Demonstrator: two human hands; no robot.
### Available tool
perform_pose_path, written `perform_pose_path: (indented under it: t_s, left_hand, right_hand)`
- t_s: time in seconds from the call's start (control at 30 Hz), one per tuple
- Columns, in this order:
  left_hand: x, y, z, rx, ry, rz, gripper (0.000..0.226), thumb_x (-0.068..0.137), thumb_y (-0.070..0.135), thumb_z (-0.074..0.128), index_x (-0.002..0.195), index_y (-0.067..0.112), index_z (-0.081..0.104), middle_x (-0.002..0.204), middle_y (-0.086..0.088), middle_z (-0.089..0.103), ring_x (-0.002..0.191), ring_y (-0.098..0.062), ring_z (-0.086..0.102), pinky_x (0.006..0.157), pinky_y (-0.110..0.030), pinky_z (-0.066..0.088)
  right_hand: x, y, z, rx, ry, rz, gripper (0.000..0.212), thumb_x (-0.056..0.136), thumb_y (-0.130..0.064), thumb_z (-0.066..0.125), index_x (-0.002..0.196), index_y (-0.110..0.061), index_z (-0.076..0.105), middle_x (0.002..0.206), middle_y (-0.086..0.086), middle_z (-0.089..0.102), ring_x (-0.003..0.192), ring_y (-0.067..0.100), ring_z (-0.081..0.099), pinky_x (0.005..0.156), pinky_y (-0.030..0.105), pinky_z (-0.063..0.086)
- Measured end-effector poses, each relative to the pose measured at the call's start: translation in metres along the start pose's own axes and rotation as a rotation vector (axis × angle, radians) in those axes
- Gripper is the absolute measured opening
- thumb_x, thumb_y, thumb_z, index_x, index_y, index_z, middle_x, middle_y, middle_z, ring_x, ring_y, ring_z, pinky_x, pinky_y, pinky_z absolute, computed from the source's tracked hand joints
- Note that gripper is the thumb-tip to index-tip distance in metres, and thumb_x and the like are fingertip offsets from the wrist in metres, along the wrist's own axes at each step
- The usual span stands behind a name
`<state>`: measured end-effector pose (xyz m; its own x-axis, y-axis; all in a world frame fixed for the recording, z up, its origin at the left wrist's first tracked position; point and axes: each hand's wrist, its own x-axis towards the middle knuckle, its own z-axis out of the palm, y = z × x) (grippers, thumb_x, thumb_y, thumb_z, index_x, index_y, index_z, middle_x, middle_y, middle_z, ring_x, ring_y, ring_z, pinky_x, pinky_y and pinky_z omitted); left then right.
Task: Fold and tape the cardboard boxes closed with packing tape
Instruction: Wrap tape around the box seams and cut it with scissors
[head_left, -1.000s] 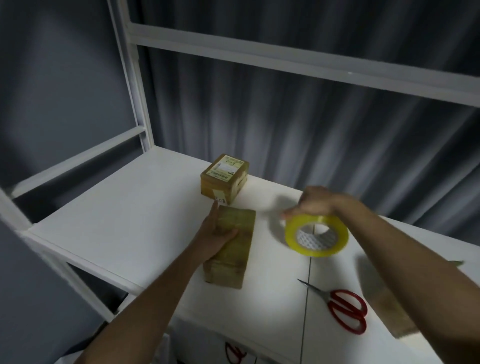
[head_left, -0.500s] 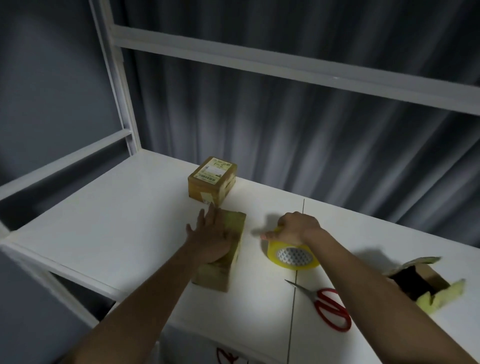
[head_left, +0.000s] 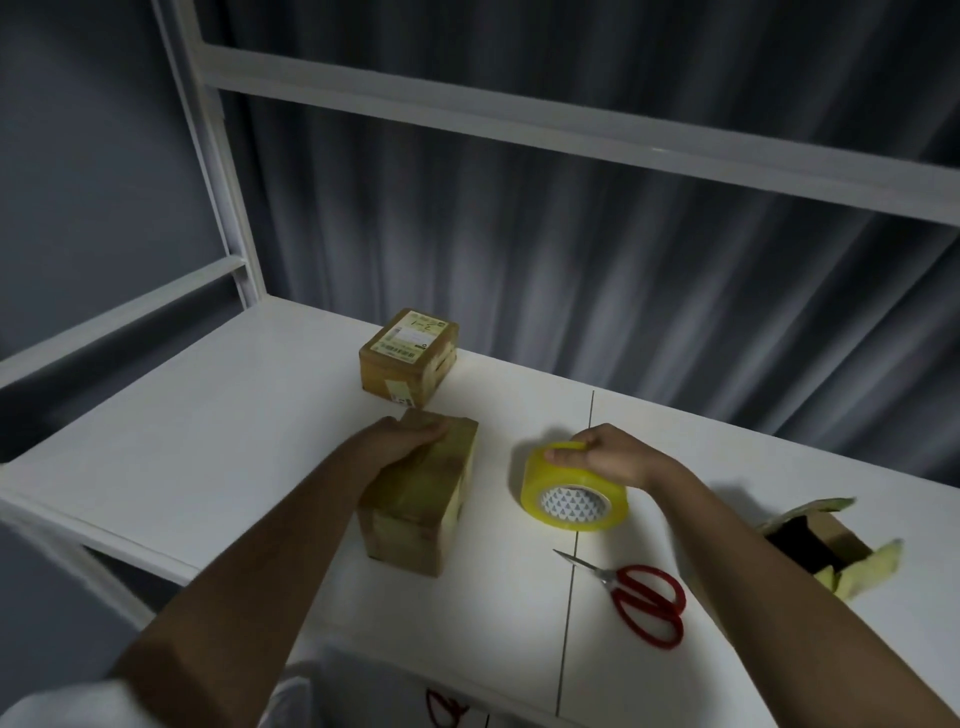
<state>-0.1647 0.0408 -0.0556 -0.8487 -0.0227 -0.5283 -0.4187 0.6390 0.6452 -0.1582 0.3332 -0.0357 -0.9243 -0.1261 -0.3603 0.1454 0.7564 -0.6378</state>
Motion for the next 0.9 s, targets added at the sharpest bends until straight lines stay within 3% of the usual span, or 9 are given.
perform_pose_path:
  t_s: [0.17, 0.3, 0.37, 0.47, 0.57, 0.67, 0.8, 0.9]
  left_hand:
    - [-0.005, 0.003, 0.005, -0.072, 0.016, 0.072, 0.080, 0.081, 0.067, 0.051, 0.138, 0.012, 0.038, 0.134, -0.012, 0.050, 0.115, -0.029, 0.051, 0.086, -0.035, 0.039]
    - [-0.015, 0.012, 0.009, -0.116, 0.059, 0.321, 0.059, 0.089, 0.055, 0.049, 0.135, 0.019, 0.040, 0.134, -0.006, 0.052, 0.115, -0.023, 0.052, 0.095, -0.034, 0.040]
    - [-0.017, 0.020, 0.009, -0.114, 0.178, 0.502, 0.059, 0.090, 0.050, 0.050, 0.141, 0.024, 0.031, 0.139, -0.001, 0.046, 0.121, -0.021, 0.049, 0.098, -0.035, 0.038]
    - [-0.019, 0.021, 0.015, -0.177, 0.301, 0.633, 0.067, 0.093, 0.040, 0.053, 0.147, 0.028, 0.016, 0.146, -0.001, 0.036, 0.128, -0.024, 0.043, 0.093, -0.030, 0.036]
    - [-0.013, 0.003, 0.030, -0.214, 0.321, 0.789, 0.074, 0.085, 0.051, 0.053, 0.146, 0.039, 0.013, 0.148, 0.007, 0.033, 0.131, -0.020, 0.041, 0.100, -0.036, 0.040]
    - [-0.001, -0.012, 0.048, 0.011, 0.369, 0.915, 0.067, 0.089, 0.059, 0.044, 0.147, 0.036, 0.019, 0.153, 0.001, 0.027, 0.138, -0.021, 0.031, 0.110, -0.049, 0.033]
    - [-0.001, -0.010, 0.062, 0.210, 0.459, 0.958, 0.062, 0.090, 0.062, 0.033, 0.142, 0.029, 0.025, 0.151, -0.010, 0.031, 0.140, -0.029, 0.027, 0.110, -0.054, 0.028]
    - [0.000, -0.005, 0.066, 0.277, 0.484, 0.968, 0.064, 0.090, 0.061, 0.033, 0.142, 0.024, 0.028, 0.149, -0.012, 0.034, 0.139, -0.033, 0.030, 0.109, -0.055, 0.029]
  right_hand:
    - [-0.001, 0.004, -0.001, 0.007, 0.018, 0.000, 0.042, 0.075, -0.057, 0.071, 0.088, -0.017, 0.074, 0.087, -0.002, 0.073, 0.085, 0.015, 0.069, 0.082, 0.029, 0.052]
    - [-0.006, 0.011, -0.004, 0.075, 0.022, -0.036, 0.023, 0.085, -0.037, 0.068, 0.084, -0.015, 0.073, 0.081, 0.001, 0.070, 0.080, 0.018, 0.066, 0.079, 0.029, 0.050]
    - [-0.009, 0.014, -0.006, 0.094, 0.064, -0.066, 0.022, 0.086, -0.039, 0.067, 0.079, -0.018, 0.070, 0.076, -0.003, 0.067, 0.073, 0.015, 0.064, 0.073, 0.028, 0.049]
    - [-0.011, 0.020, -0.005, -0.004, 0.159, -0.153, 0.023, 0.087, -0.035, 0.067, 0.071, -0.021, 0.058, 0.069, -0.006, 0.054, 0.068, 0.012, 0.052, 0.064, 0.024, 0.040]
    - [-0.010, 0.030, 0.009, -0.185, 0.249, -0.211, 0.015, 0.084, -0.034, 0.069, 0.089, -0.020, 0.063, 0.094, -0.001, 0.061, 0.090, 0.019, 0.058, 0.079, 0.027, 0.045]
    - [-0.013, 0.045, 0.033, -0.432, 0.337, -0.172, 0.041, 0.086, -0.043, 0.064, 0.116, -0.015, 0.061, 0.124, 0.005, 0.060, 0.118, 0.025, 0.053, 0.095, 0.028, 0.040]
    - [-0.020, 0.056, 0.057, -0.520, 0.345, -0.190, 0.047, 0.085, -0.047, 0.058, 0.117, -0.011, 0.058, 0.123, 0.008, 0.060, 0.120, 0.027, 0.049, 0.096, 0.029, 0.033]
    - [-0.025, 0.055, 0.063, -0.512, 0.329, -0.181, 0.046, 0.084, -0.036, 0.064, 0.123, -0.015, 0.054, 0.131, 0.006, 0.052, 0.126, 0.025, 0.042, 0.099, 0.028, 0.032]
